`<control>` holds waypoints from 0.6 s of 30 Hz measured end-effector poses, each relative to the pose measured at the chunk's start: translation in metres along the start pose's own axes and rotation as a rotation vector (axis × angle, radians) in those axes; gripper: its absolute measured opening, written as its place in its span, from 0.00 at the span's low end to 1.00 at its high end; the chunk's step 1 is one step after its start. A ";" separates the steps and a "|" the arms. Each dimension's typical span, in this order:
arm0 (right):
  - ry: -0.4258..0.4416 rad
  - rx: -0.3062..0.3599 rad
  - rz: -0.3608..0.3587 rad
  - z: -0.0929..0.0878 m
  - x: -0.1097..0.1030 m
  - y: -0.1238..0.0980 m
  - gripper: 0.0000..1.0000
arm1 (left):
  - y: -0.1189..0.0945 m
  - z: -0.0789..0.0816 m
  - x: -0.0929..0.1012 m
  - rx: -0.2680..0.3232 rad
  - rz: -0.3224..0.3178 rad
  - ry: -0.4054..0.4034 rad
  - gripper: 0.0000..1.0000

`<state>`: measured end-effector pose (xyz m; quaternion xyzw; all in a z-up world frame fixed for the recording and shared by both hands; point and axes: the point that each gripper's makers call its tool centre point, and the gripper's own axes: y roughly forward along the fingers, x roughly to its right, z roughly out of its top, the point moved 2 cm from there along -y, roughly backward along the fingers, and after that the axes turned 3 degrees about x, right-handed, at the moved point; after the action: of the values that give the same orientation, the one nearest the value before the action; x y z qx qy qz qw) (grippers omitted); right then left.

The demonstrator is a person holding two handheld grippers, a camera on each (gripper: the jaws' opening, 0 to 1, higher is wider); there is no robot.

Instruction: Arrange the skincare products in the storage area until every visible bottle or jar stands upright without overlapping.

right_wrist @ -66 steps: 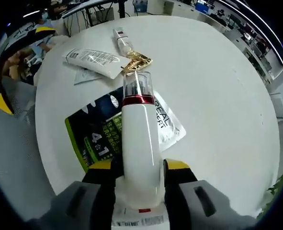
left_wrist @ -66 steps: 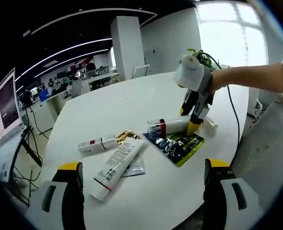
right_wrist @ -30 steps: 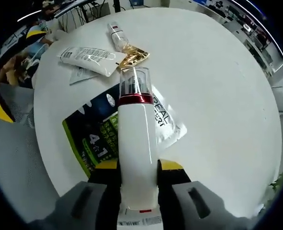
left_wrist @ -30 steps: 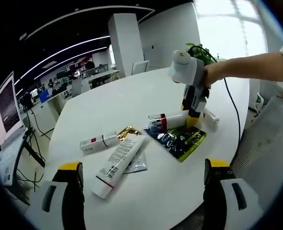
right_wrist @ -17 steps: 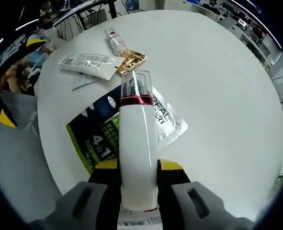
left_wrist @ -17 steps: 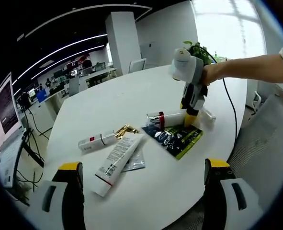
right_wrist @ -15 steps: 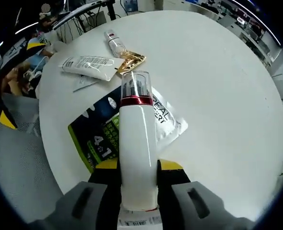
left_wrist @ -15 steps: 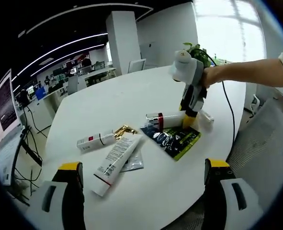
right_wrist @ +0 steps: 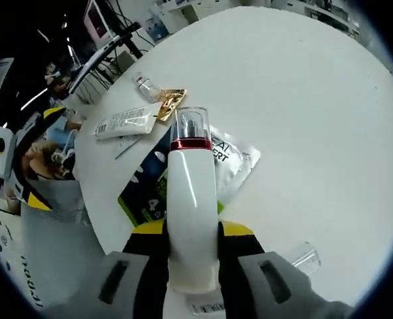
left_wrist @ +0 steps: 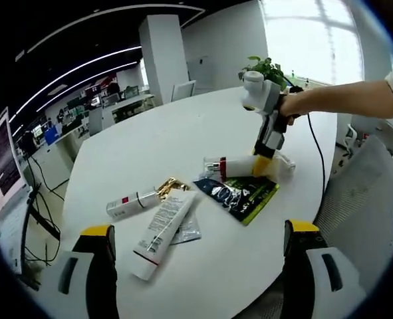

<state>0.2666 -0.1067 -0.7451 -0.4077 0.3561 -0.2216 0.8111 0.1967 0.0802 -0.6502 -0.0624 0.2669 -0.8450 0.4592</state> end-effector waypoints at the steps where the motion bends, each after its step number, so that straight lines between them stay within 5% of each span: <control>1: 0.008 0.006 0.011 -0.001 0.000 0.000 0.27 | 0.000 0.001 0.001 0.002 -0.003 0.001 0.99; 18: 0.332 0.175 0.269 -0.013 -0.007 -0.003 0.27 | 0.023 0.009 0.010 -0.007 -0.091 -0.007 0.99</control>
<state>0.2523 -0.1104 -0.7448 -0.2428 0.5154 -0.2056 0.7957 0.2111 0.0583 -0.6552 -0.0790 0.2654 -0.8639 0.4208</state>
